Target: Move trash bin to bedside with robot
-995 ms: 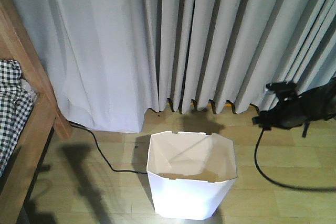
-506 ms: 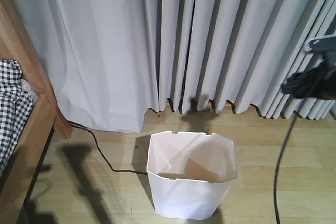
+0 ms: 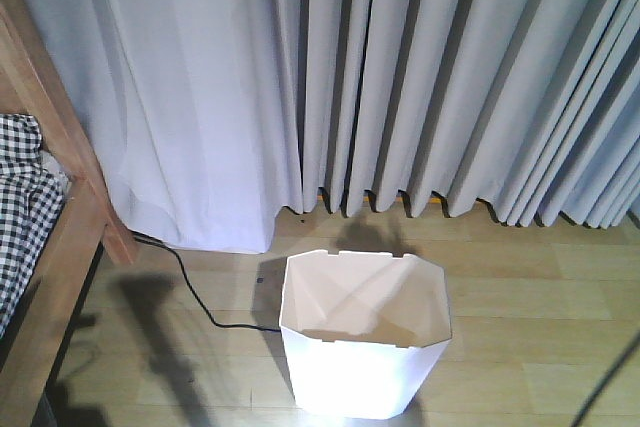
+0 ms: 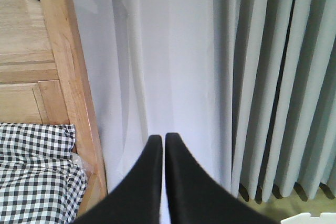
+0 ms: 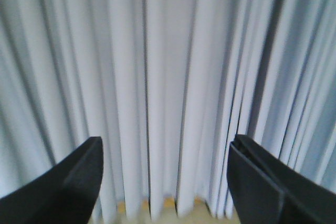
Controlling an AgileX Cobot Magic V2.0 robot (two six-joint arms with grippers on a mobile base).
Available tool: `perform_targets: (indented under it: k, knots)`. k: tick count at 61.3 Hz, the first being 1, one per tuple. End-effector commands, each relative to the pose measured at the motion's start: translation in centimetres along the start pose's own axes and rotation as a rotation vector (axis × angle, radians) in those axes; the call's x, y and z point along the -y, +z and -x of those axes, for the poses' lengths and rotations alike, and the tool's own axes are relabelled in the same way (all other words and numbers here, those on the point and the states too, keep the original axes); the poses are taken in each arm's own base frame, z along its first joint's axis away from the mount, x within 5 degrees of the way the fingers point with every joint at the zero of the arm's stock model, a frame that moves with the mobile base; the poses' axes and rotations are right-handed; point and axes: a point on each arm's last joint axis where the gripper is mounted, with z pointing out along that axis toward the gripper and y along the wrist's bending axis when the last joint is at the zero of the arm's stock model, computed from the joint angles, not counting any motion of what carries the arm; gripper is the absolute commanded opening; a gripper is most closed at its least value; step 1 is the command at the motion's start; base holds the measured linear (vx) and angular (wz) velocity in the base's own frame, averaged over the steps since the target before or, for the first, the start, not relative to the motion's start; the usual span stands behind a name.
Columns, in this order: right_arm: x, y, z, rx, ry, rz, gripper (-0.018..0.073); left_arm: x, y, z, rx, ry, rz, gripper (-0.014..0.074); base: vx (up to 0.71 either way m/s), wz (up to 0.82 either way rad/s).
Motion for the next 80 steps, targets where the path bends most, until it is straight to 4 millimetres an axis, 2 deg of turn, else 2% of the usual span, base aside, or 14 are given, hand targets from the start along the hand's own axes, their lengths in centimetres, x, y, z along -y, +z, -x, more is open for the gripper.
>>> perform_targets:
  k: [1, 8, 25, 32, 37, 46, 48, 80]
  knots:
    - [0.2, -1.7, 1.3, 0.1, 0.055, -0.023, 0.05, 0.0, 0.0, 0.1, 0.063, -0.004, -0.003, -0.0006, 0.0, 0.0]
    - [-0.6, -3.6, 0.8, 0.161, 0.063, 0.054, 0.05, 0.0, 0.0, 0.1, 0.063, -0.004, -0.003, -0.0006, 0.0, 0.0]
    - [-1.4, -6.2, -4.4, 0.201, 0.004, 0.188, 0.0498, 0.0, 0.0, 0.1, 0.063, -0.004, -0.003, -0.0006, 0.0, 0.0]
    - [-0.9, -7.0, -4.5, 0.254, 0.031, 0.155, 0.0461, 0.0, 0.0, 0.1, 0.063, -0.004, -0.003, -0.0006, 0.0, 0.0]
    - [-0.9, -7.1, -4.5, 0.257, 0.091, 0.171, 0.0354, 0.0, 0.0, 0.1, 0.063, -0.004, -0.003, -0.0006, 0.0, 0.0]
    - [-1.0, -7.1, -4.5, 0.257, 0.082, 0.181, 0.0022, 0.0, 0.0, 0.1, 0.063, -0.004, -0.003, -0.0006, 0.0, 0.0]
    - [-1.0, -7.1, -4.5, 0.257, 0.084, 0.175, -0.0016, 0.0, 0.0, 0.1, 0.063, -0.004, -0.003, -0.0006, 0.0, 0.0]
    - [-0.9, -7.1, -4.5, 0.257, 0.085, 0.169, -0.0009, 0.0, 0.0, 0.1, 0.063, -0.004, -0.003, -0.0006, 0.0, 0.0]
